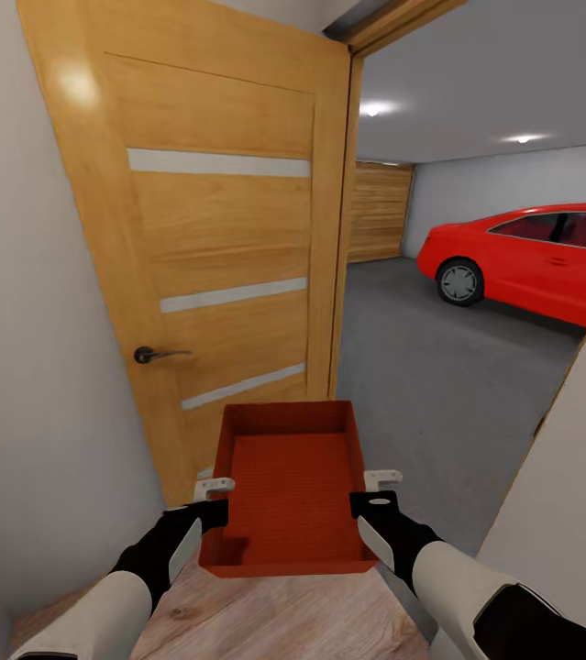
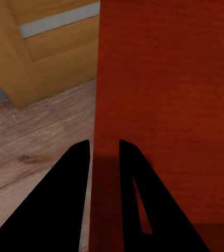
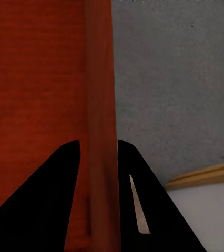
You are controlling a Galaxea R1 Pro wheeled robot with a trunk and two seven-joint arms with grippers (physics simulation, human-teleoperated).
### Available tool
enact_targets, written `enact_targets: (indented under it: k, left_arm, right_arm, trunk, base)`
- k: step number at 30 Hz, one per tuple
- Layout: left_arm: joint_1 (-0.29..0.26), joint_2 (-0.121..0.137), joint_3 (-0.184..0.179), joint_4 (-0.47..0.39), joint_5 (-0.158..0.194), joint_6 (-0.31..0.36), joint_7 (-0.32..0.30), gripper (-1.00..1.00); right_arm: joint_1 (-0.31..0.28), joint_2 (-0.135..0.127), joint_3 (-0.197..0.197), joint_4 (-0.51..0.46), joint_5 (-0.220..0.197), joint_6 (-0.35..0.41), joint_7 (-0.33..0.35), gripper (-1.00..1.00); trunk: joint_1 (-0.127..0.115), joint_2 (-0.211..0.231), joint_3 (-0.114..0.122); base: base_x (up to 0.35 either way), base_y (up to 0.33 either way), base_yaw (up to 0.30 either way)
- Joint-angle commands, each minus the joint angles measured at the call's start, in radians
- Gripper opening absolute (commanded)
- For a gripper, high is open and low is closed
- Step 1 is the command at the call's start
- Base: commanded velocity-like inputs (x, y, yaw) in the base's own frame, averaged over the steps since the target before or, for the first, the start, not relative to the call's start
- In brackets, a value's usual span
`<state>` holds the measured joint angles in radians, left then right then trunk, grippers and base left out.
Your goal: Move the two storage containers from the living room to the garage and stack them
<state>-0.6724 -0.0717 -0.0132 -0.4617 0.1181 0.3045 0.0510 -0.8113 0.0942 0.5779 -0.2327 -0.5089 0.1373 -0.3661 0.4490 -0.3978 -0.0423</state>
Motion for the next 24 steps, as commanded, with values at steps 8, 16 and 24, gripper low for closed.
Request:
enact_targets:
  k: [8,16,24]
  left_arm:
    - [-0.001,-0.002,0.019,-0.061,-0.017,0.007,0.024,-1.00]
    - [-0.001,-0.002,0.019,-0.061,-0.017,0.006,0.024,-1.00]
    - [-0.001,-0.002,0.019,-0.061,-0.017,0.006,0.024,-1.00]
  right_arm:
    - [0.000,0.010,0.004,0.001,-0.005,0.011,-0.059,-1.00]
    - [0.000,0.010,0.004,0.001,-0.005,0.012,-0.059,-1.00]
    - [0.000,0.010,0.004,0.001,-0.005,0.012,-0.059,-1.00]
  trunk:
    - [0.001,-0.002,-0.002]
    - [0.001,-0.002,-0.002]
    - [0.001,-0.002,-0.002]
  base:
    - [0.140,0.071,-0.148]
    - [0.006,0.001,-0.240]
    - [0.000,0.000,-0.241]
